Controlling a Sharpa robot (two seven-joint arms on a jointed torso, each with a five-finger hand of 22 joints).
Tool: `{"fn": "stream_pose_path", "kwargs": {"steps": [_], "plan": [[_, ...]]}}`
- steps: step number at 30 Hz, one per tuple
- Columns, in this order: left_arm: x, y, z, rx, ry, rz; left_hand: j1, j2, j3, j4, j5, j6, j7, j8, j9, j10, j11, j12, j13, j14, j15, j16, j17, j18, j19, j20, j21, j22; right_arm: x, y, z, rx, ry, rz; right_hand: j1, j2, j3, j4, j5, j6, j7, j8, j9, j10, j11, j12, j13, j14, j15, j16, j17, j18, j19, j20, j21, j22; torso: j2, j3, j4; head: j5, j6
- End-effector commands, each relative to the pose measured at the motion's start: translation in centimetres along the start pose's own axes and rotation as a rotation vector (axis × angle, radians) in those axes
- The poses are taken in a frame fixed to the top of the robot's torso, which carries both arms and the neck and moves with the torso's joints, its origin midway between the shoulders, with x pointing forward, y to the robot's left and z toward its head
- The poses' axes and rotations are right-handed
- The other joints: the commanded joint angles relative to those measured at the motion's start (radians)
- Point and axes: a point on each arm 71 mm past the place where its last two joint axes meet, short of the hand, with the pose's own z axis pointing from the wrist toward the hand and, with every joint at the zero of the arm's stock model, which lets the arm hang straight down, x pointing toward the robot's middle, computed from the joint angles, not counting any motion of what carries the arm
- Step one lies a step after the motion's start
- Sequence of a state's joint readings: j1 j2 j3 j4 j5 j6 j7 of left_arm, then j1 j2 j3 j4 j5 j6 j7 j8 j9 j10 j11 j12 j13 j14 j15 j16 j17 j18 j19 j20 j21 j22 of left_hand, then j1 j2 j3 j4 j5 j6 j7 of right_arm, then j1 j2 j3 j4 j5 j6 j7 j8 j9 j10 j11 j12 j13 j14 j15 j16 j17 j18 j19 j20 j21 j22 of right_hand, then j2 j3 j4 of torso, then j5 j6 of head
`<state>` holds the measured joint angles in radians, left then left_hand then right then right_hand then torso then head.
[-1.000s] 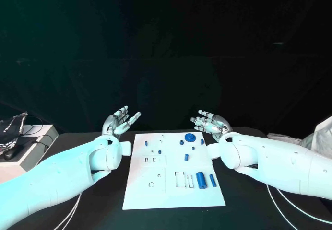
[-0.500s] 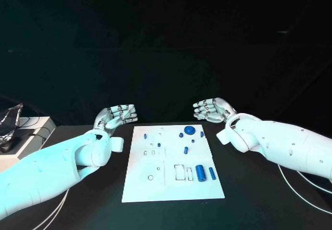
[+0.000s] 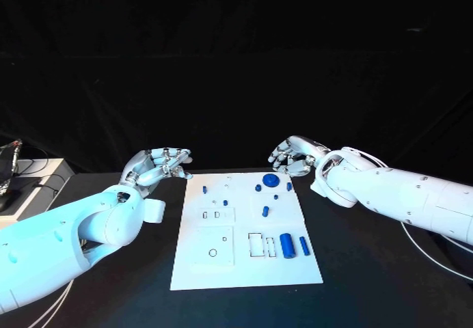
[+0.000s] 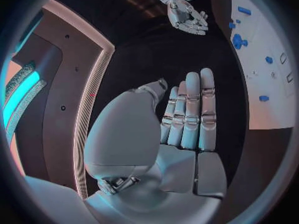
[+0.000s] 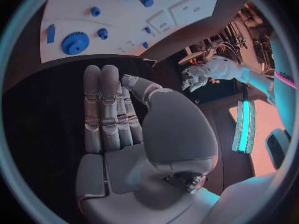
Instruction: Assemble the parts on the task board
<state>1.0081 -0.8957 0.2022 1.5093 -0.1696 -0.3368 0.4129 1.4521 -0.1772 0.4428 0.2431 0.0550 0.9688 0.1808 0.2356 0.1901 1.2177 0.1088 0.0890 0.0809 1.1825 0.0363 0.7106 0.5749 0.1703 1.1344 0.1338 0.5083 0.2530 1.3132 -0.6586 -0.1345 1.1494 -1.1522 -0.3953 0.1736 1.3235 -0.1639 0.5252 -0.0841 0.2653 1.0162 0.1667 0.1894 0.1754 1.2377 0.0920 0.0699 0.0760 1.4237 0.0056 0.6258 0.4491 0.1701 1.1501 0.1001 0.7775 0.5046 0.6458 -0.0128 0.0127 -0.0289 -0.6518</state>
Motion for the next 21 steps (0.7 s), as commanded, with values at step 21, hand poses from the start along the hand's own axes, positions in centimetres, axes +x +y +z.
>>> {"fn": "stream_pose_path", "kwargs": {"steps": [21], "plan": [[2.5, -2.6, -1.3, 0.026, 0.166, 0.026, -0.044, -0.03, 0.039, -0.034, -0.002, -0.004, -0.016, 0.009, 0.034, 0.017, -0.013, -0.005, 0.037, -0.023, -0.01, 0.265, 0.145, 0.01, -0.063, -0.014, 0.259, 0.174, 1.6, 2.0, 1.7, 0.028, 0.124, -0.406, -0.045, -0.096, 0.022, 0.046, -0.029, -0.016, -0.011, -0.036, 0.059, -0.136, 0.007, -0.009, 0.0, 0.067, 0.004, 0.671, 0.609, -0.089, 0.265, 0.009, 0.523, 0.646, 0.083, -0.0159, 0.0404, -0.029, 0.011]]}}
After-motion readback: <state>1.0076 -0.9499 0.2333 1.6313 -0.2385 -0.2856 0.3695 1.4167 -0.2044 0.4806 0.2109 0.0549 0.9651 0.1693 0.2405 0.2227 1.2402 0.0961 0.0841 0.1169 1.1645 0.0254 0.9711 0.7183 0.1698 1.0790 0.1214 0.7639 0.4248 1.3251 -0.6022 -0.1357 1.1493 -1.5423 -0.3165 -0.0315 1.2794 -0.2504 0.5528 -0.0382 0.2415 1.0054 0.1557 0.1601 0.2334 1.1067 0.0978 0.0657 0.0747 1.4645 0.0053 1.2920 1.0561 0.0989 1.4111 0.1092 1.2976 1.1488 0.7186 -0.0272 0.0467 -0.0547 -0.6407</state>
